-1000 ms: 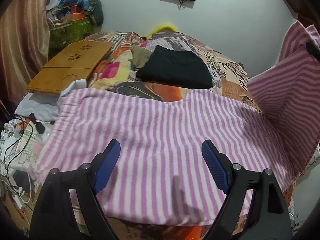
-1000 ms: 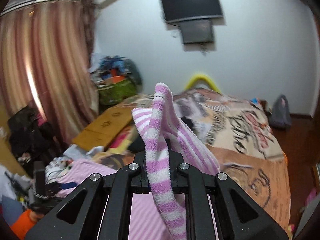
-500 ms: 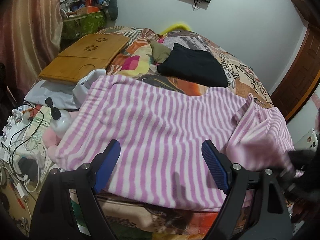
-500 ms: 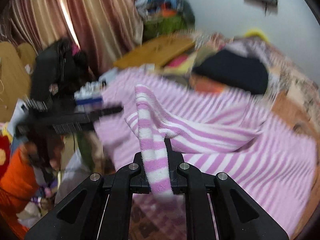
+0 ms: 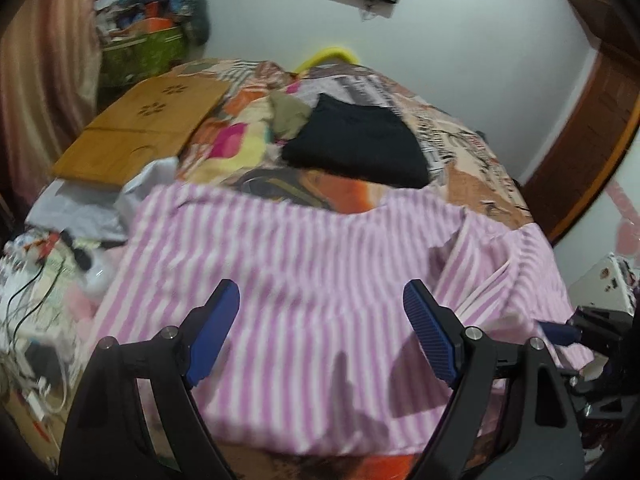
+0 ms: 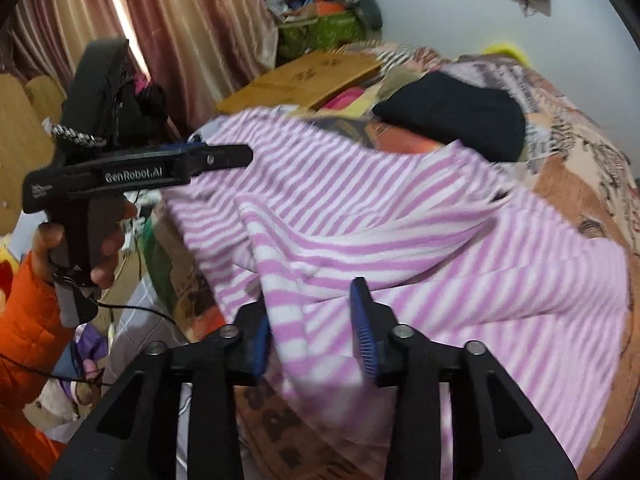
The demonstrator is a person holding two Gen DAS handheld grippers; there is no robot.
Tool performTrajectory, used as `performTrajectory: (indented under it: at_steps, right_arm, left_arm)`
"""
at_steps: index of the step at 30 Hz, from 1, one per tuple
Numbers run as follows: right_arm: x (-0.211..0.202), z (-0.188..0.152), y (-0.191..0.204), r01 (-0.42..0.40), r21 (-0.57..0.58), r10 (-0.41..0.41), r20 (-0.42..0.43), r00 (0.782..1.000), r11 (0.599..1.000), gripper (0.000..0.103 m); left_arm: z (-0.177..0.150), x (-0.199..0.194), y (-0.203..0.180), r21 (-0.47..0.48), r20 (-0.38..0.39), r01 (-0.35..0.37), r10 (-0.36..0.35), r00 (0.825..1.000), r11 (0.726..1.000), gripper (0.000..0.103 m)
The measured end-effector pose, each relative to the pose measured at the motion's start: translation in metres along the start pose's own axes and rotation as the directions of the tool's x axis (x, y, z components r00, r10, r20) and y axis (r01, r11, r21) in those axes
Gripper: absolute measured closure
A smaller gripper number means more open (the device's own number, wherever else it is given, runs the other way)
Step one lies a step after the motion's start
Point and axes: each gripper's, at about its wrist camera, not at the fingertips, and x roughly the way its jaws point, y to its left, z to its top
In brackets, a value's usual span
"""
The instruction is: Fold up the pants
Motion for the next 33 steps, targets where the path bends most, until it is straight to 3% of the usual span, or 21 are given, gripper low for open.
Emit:
performTrajectory:
  at_steps: [9,13,17,20,27,33]
  right_arm:
    - [-0.048,0.005,-0.056,0.079,0.084,-0.086,0.082,0.993,0.993,0.063]
    - [-0.039,0.008,-0.075,0.144,0.078,-0.148,0.049,0.988,0.987,0.063]
    - [-0.014,0.013,-0.09,0.13,0.074,-0.129,-0.023,0.991,0.989,0.063]
    - [-0.002,0.016,-0.092,0.121,0.047,-0.119,-0.058,0.991,0.992,0.063]
    - [0.043,0.04,-0.088,0.06,-0.014,-0.062,-0.13,0.99,0.998,0.063]
    - [0.05,0.054,-0.084,0.031,-0.016,-0.032,-0.102,0.994,0.999,0.063]
  left_arm:
    - [0.03,0.042,-0.054,0.13,-0.066,0.115,-0.107,0.992,0.985,0.018]
    - [0.035,0.076,-0.067,0.165,-0.134,0.103,-0.081,0.988,0.981,0.018]
    - [0.038,0.106,-0.073,0.241,-0.172,0.035,0.007,0.985,0.97,0.018]
    - [0.04,0.12,-0.072,0.296,-0.194,0.023,0.036,0.98,0.955,0.018]
    - [0.039,0.141,-0.08,0.332,-0.291,0.181,-0.082,0.953,0.926,0.019]
    - [0.052,0.138,-0.08,0.287,-0.28,0.205,-0.122,0.952,0.936,0.033]
